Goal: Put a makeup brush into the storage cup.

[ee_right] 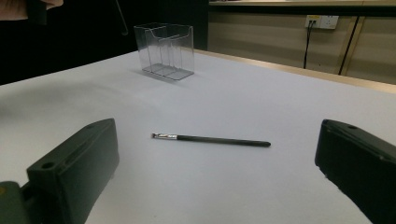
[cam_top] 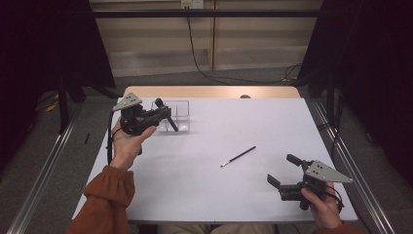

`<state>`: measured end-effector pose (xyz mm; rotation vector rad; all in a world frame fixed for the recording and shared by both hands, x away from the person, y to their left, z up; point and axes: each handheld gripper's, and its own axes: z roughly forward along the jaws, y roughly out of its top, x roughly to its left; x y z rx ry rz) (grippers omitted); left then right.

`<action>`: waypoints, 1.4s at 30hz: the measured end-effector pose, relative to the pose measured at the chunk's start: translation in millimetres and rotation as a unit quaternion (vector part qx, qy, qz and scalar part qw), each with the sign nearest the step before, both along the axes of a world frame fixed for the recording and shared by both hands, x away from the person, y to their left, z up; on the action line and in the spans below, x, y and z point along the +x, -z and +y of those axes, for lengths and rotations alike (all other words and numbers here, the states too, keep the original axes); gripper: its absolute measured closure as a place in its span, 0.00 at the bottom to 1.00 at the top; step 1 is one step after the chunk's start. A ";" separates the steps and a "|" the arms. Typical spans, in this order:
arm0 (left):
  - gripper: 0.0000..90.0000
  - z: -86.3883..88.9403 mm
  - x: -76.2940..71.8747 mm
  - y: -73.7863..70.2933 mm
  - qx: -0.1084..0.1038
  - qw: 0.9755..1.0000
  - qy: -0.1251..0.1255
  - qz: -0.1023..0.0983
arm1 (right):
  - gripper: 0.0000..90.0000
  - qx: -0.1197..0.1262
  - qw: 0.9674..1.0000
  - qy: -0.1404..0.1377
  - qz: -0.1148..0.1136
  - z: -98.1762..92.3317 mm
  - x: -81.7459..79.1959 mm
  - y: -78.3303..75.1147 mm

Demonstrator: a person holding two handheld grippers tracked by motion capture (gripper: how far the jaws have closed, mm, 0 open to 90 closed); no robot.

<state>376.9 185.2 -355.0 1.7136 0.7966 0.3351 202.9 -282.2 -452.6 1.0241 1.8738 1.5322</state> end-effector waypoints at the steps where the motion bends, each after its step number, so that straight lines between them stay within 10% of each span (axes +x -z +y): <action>1: 0.89 -0.4 1.7 -0.9 0.001 1.000 -0.003 -0.002 | 0.00 -0.001 1.000 0.000 -0.001 -0.2 0.1 0.0; 22: 0.89 -11.3 42.0 -8.5 0.013 0.999 -0.030 -0.012 | 0.00 0.001 1.000 -0.001 -0.002 -0.5 -0.7 -0.3; 42: 0.89 -28.7 69.8 17.5 0.030 0.998 -0.049 0.001 | 0.00 0.003 1.000 -0.003 -0.001 -0.9 -1.0 -0.1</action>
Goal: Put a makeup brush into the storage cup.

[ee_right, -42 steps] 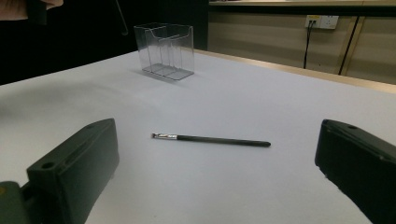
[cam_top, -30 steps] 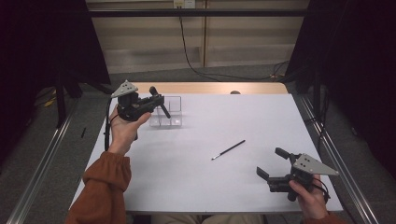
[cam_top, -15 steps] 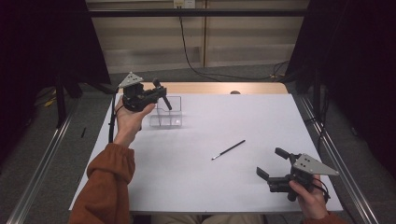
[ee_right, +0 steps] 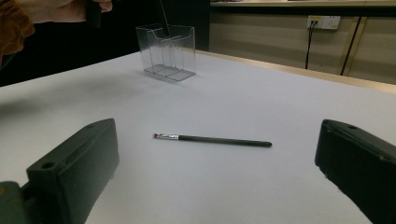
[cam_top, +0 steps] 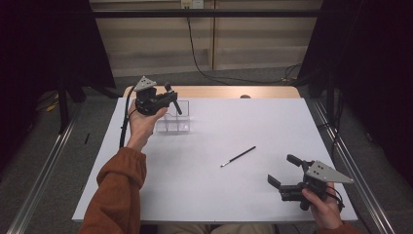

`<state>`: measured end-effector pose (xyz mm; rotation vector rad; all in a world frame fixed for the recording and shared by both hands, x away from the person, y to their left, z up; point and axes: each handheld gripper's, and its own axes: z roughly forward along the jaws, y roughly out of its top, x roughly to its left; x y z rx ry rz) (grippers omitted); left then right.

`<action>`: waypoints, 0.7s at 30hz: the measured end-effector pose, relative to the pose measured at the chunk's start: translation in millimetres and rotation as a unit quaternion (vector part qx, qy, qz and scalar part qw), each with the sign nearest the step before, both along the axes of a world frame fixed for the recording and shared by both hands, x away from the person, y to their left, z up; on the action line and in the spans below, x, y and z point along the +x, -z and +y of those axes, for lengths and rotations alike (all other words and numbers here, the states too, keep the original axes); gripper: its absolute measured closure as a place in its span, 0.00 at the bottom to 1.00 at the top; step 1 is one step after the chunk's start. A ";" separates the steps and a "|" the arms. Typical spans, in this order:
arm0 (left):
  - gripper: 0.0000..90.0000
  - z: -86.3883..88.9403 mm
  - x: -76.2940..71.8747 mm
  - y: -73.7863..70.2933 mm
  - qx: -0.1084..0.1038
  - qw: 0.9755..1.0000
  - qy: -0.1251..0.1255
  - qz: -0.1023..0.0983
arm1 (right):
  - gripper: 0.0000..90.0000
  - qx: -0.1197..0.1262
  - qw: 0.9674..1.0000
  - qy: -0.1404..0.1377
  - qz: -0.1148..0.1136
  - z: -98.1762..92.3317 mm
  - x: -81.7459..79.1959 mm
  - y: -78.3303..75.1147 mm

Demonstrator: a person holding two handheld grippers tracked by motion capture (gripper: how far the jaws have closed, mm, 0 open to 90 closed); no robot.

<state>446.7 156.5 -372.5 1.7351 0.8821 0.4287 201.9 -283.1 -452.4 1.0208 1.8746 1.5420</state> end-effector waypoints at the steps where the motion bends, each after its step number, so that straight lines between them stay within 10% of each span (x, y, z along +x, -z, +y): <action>1: 0.89 -0.3 0.7 1.1 -0.002 1.000 0.001 0.002 | 0.00 0.000 1.000 0.000 0.000 0.0 0.0 0.1; 21: 0.89 -5.3 0.8 12.7 0.026 1.000 0.010 0.011 | 0.00 -0.001 1.000 -0.002 -0.001 -0.3 -0.2 0.1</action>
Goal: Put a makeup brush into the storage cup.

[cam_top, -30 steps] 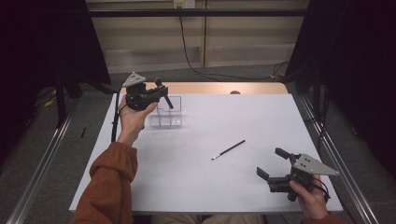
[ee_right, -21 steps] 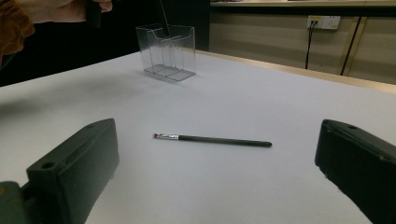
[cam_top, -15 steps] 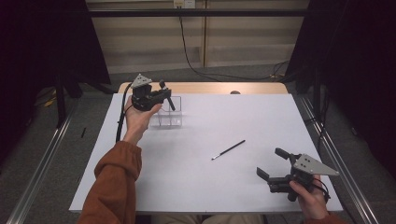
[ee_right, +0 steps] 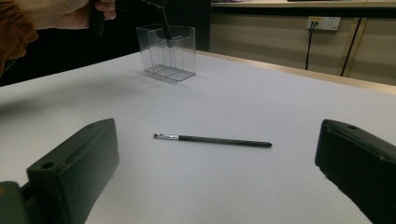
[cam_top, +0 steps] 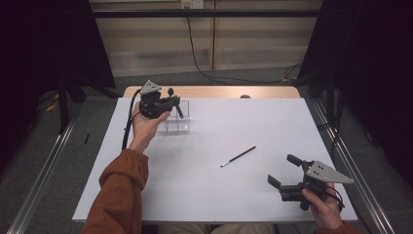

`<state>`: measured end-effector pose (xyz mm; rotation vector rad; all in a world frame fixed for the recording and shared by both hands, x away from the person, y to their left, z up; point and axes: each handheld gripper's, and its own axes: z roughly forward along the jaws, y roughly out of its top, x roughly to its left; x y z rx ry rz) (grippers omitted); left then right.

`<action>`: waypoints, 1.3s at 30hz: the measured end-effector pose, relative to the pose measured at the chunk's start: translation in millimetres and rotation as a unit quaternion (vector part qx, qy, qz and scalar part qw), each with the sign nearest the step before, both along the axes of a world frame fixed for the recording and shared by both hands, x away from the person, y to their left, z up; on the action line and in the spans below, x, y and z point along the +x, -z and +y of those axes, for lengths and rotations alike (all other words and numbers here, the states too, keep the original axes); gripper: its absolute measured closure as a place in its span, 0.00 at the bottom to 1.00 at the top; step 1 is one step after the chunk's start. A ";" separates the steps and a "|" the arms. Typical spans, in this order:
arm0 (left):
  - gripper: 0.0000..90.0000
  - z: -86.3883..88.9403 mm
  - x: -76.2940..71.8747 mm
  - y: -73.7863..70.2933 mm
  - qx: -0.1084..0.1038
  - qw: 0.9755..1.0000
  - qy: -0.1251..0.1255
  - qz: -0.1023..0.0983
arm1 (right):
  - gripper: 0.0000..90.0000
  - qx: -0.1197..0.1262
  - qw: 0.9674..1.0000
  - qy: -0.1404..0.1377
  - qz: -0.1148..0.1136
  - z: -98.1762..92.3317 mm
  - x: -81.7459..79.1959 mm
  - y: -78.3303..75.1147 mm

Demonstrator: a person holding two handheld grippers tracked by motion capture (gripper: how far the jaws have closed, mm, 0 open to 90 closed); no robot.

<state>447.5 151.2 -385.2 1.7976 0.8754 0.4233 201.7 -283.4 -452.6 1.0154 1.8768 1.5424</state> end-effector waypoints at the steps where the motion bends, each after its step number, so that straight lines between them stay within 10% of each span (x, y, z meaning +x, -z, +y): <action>1: 0.89 -0.3 0.3 1.1 -0.001 1.000 -0.002 0.002 | 0.00 -0.001 1.000 0.001 0.000 -0.1 0.1 0.1; 32: 0.88 -3.1 8.0 20.1 0.017 0.999 -0.007 0.030 | 0.00 -0.001 1.000 -0.003 0.000 0.3 -0.1 0.4; 39: 0.66 -2.7 7.2 20.9 0.009 0.999 -0.003 0.030 | 0.00 0.000 1.000 -0.003 0.000 0.4 -0.2 0.3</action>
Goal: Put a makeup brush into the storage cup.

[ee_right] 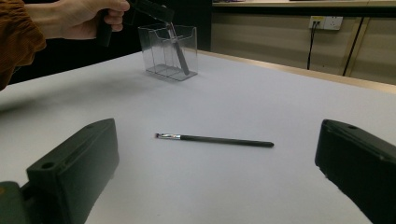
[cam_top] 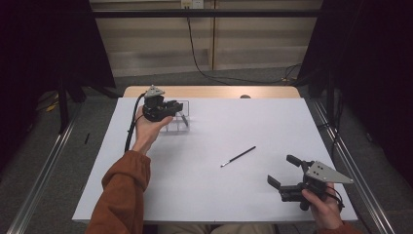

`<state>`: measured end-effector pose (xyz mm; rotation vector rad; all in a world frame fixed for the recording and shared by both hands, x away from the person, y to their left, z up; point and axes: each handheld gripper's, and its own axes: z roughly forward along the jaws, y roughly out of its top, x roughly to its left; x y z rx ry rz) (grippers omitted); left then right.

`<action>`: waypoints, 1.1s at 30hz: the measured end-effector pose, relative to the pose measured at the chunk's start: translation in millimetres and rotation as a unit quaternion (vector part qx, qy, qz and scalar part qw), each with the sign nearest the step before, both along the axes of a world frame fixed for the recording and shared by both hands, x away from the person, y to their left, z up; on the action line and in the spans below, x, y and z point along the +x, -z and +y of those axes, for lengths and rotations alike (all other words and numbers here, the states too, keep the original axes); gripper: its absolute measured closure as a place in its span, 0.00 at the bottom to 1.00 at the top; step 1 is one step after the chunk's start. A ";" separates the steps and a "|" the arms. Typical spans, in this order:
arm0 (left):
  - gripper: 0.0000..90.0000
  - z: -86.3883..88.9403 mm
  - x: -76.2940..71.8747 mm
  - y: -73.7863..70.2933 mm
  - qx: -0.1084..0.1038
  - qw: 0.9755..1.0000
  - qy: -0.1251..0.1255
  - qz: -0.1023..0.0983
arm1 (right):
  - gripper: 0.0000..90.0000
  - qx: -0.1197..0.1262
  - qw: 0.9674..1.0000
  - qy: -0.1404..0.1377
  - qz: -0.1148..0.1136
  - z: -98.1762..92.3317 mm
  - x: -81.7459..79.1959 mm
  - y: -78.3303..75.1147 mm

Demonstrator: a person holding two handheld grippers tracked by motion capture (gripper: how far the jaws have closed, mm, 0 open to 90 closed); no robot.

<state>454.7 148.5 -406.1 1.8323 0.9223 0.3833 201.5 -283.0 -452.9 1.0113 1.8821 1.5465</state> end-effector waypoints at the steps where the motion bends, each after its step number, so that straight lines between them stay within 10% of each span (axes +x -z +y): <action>1: 0.62 0.2 0.0 0.0 0.003 1.000 -0.004 -0.001 | 0.00 0.000 1.000 0.000 0.000 0.0 0.0 0.0; 18: 0.18 8.2 -10.0 -3.6 -0.008 1.000 -0.016 -0.004 | 0.00 0.000 1.000 0.000 -0.002 0.1 0.0 -0.2; 33: 0.04 21.6 -31.4 -11.1 -0.025 0.999 -0.010 -0.033 | 0.00 -0.003 1.000 0.004 -0.002 -0.3 0.4 -0.1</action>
